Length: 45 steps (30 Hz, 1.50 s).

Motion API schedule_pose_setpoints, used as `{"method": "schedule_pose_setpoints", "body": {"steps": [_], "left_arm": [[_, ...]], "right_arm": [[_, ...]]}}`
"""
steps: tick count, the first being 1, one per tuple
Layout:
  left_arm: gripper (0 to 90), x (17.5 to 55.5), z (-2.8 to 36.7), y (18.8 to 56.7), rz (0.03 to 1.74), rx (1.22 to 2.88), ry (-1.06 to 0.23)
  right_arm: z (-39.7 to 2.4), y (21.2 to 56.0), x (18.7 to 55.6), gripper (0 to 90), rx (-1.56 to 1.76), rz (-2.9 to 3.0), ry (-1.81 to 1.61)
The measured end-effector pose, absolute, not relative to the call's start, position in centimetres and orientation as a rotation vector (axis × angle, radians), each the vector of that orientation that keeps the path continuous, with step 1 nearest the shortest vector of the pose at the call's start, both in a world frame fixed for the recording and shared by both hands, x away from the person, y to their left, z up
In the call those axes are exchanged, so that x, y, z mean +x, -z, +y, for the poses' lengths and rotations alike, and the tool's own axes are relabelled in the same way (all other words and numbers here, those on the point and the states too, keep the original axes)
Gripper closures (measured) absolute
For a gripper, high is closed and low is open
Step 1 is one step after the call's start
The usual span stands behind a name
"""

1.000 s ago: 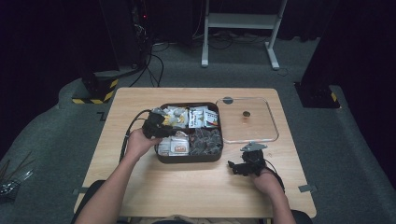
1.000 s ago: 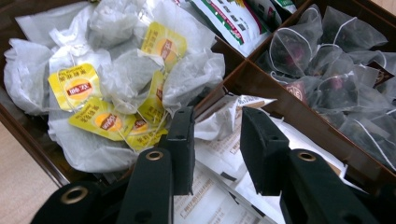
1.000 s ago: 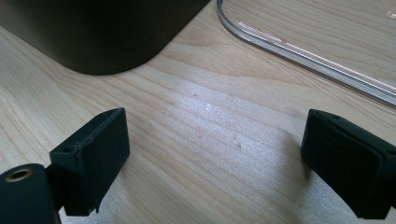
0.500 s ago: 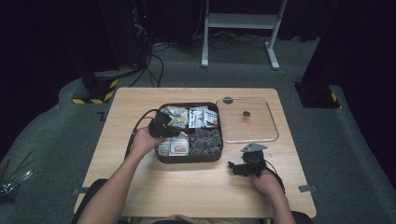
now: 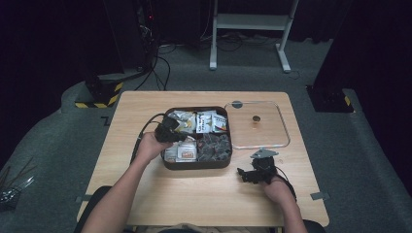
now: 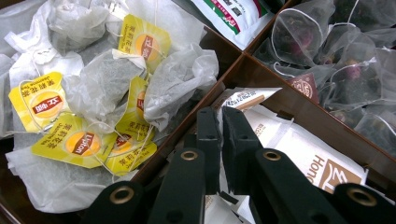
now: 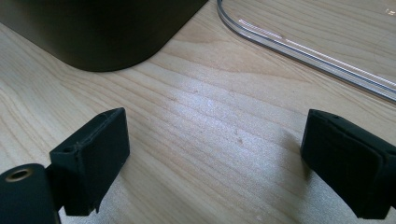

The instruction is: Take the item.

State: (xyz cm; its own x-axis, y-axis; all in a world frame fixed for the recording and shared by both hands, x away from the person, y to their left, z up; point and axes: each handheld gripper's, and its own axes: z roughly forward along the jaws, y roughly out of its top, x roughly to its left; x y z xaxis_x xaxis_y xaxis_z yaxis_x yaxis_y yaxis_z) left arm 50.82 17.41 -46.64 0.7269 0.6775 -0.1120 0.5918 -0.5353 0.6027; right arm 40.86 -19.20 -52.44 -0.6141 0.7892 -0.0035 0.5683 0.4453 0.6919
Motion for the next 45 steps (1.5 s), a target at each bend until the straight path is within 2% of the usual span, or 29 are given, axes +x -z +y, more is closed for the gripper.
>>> {"method": "schedule_pose_setpoints", "body": {"steps": [24,45], "left_arm": [[86.5,49.8,18.3,45.0,0.945,2.243,-0.161],[86.4,48.8,20.9,43.7,0.983,2.168,-0.140]], "right_arm": [[-19.2,52.4,40.8,7.8,1.160,2.375,-0.951],[-19.2,52.4,40.8,7.8,1.161,2.375,-0.951]]}}
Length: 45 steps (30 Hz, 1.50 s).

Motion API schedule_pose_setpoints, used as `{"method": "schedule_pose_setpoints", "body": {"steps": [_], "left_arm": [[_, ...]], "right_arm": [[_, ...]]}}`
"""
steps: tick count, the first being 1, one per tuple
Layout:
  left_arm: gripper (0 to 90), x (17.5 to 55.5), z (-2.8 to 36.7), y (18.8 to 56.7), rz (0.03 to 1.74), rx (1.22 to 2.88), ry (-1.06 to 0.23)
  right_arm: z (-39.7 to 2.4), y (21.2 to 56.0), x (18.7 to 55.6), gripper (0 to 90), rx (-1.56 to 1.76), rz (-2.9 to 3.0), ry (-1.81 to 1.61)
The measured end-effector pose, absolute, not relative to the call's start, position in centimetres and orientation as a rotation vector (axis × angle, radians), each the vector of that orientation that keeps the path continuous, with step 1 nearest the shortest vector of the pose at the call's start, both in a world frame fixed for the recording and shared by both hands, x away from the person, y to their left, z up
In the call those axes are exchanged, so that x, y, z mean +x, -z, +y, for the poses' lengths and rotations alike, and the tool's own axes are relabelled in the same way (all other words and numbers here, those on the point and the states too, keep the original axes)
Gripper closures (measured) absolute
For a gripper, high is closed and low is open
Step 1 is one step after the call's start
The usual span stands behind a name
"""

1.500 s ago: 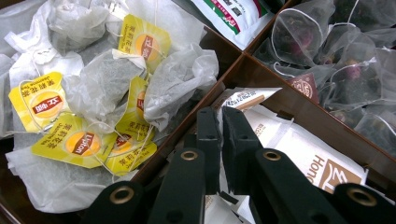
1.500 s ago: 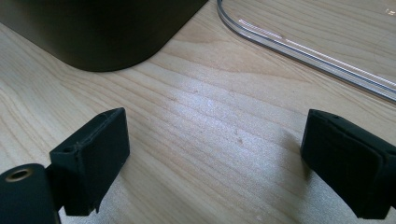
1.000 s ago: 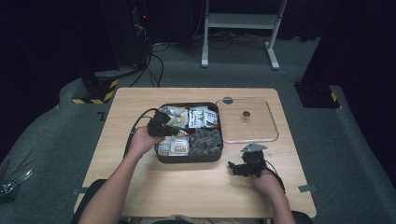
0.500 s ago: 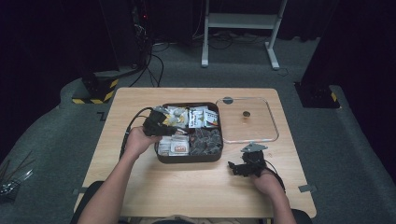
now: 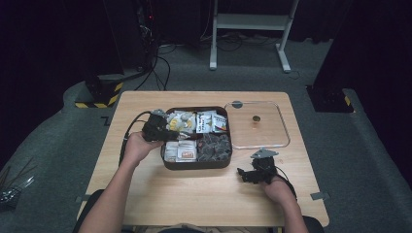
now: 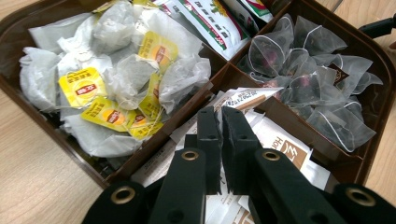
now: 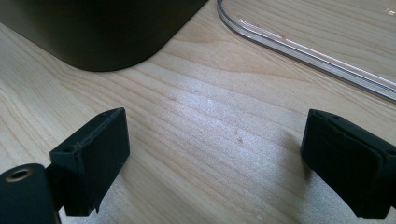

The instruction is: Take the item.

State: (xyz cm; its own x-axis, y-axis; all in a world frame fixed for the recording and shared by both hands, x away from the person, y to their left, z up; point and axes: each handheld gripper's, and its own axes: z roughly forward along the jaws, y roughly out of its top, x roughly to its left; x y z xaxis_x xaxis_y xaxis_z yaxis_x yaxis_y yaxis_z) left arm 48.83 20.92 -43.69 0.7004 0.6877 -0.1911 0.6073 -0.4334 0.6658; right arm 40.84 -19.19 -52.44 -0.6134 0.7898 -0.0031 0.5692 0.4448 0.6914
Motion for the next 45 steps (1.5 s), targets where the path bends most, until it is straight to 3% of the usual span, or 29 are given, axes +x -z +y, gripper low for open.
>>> {"method": "schedule_pose_setpoints", "body": {"steps": [45], "left_arm": [[86.4,47.2,26.9,42.3,1.113,2.059,-0.191]], "right_arm": [[-19.2,52.5,41.3,7.7,1.127,2.395,-0.961]]}}
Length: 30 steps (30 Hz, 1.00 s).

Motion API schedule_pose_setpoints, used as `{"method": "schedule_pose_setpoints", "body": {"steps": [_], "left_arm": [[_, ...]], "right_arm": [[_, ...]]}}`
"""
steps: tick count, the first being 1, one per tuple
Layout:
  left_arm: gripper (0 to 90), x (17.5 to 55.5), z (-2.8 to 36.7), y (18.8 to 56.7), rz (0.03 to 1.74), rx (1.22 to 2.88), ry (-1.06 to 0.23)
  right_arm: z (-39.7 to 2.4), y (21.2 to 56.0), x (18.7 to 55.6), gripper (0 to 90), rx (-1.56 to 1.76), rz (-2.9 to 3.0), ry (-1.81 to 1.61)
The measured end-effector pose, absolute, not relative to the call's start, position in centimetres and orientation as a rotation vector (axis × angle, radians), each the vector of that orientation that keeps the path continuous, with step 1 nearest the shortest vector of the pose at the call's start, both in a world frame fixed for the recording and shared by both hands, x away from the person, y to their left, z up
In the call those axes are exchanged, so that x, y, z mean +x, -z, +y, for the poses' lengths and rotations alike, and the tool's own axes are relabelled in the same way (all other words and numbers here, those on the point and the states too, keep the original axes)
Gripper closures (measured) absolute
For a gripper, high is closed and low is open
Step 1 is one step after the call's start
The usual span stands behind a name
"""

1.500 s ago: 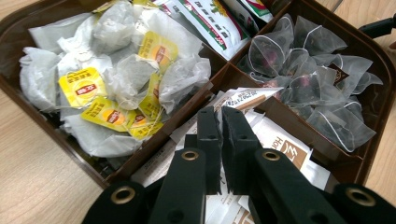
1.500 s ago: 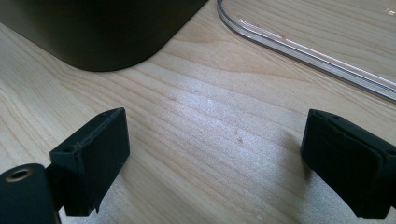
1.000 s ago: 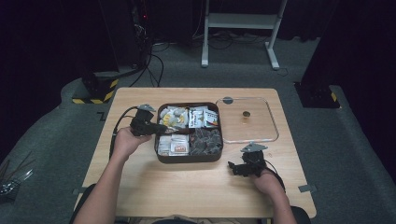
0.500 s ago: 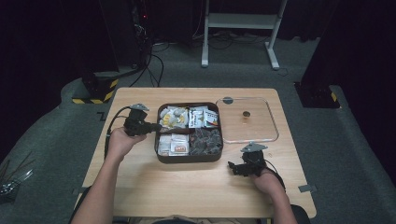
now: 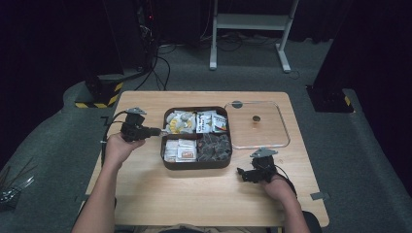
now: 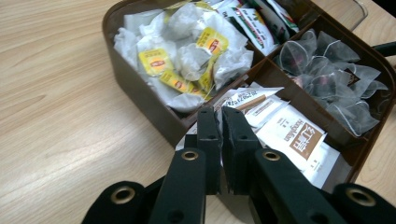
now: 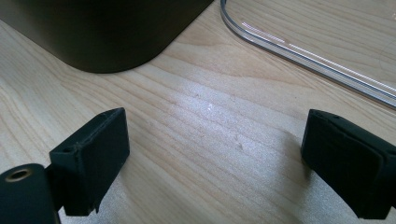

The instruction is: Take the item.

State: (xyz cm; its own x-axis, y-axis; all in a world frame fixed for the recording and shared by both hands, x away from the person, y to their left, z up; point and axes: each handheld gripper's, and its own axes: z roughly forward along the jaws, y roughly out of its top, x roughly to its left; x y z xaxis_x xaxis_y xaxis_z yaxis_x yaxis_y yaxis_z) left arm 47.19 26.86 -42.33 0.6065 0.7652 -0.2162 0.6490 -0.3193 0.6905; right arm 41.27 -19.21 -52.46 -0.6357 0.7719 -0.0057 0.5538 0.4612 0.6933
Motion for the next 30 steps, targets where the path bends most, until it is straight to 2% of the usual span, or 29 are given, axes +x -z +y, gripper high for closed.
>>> {"method": "schedule_pose_setpoints", "body": {"steps": [30], "left_arm": [[86.3,46.9,31.5,43.5,1.251,2.000,-0.258]], "right_arm": [[-19.1,52.5,41.7,7.7,1.116,2.405,-0.964]]}}
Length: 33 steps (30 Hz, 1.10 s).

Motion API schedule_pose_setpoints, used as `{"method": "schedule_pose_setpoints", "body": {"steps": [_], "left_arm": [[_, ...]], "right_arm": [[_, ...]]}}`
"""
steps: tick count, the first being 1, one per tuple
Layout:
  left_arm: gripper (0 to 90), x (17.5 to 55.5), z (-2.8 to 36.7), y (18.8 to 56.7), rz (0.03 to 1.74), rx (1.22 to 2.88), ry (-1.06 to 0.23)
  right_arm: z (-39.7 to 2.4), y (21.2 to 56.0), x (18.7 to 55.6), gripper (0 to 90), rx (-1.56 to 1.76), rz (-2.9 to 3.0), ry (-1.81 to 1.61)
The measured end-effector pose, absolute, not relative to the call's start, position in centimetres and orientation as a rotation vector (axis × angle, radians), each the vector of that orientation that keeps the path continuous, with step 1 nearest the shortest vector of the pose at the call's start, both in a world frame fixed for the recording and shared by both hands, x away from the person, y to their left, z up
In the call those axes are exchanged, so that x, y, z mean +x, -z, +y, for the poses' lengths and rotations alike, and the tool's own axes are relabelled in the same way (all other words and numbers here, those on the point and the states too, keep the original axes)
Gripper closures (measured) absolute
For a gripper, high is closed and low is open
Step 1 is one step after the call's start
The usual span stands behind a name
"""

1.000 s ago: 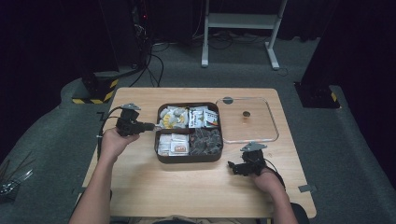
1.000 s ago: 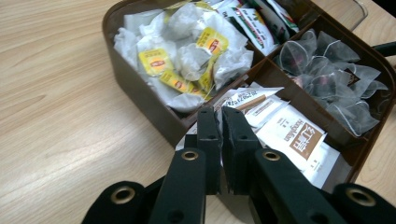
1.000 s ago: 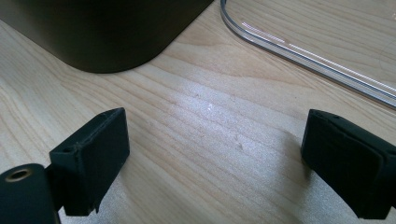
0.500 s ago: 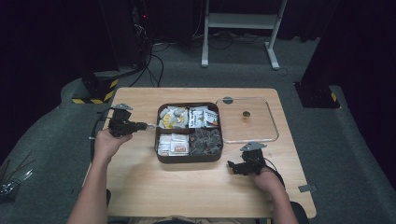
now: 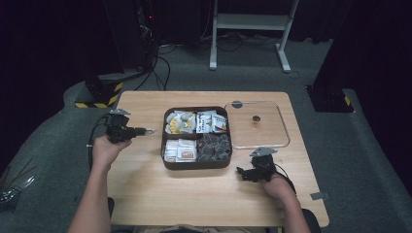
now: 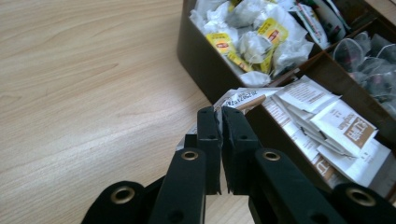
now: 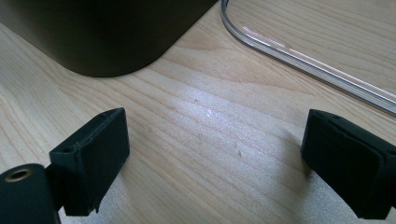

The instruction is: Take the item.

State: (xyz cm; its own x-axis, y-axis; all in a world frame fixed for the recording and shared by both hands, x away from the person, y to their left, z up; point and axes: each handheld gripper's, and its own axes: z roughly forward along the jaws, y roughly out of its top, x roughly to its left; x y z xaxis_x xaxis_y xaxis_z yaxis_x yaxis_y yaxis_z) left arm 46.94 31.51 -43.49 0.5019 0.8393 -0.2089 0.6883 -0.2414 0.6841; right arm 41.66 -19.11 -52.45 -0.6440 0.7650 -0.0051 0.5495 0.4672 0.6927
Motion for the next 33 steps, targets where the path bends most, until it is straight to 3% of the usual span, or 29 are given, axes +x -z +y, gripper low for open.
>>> {"method": "schedule_pose_setpoints", "body": {"steps": [33], "left_arm": [[85.6,50.2,30.8,49.2,1.339,2.110,-0.224]], "right_arm": [[-19.1,52.5,41.8,7.7,1.112,2.404,-0.964]]}}
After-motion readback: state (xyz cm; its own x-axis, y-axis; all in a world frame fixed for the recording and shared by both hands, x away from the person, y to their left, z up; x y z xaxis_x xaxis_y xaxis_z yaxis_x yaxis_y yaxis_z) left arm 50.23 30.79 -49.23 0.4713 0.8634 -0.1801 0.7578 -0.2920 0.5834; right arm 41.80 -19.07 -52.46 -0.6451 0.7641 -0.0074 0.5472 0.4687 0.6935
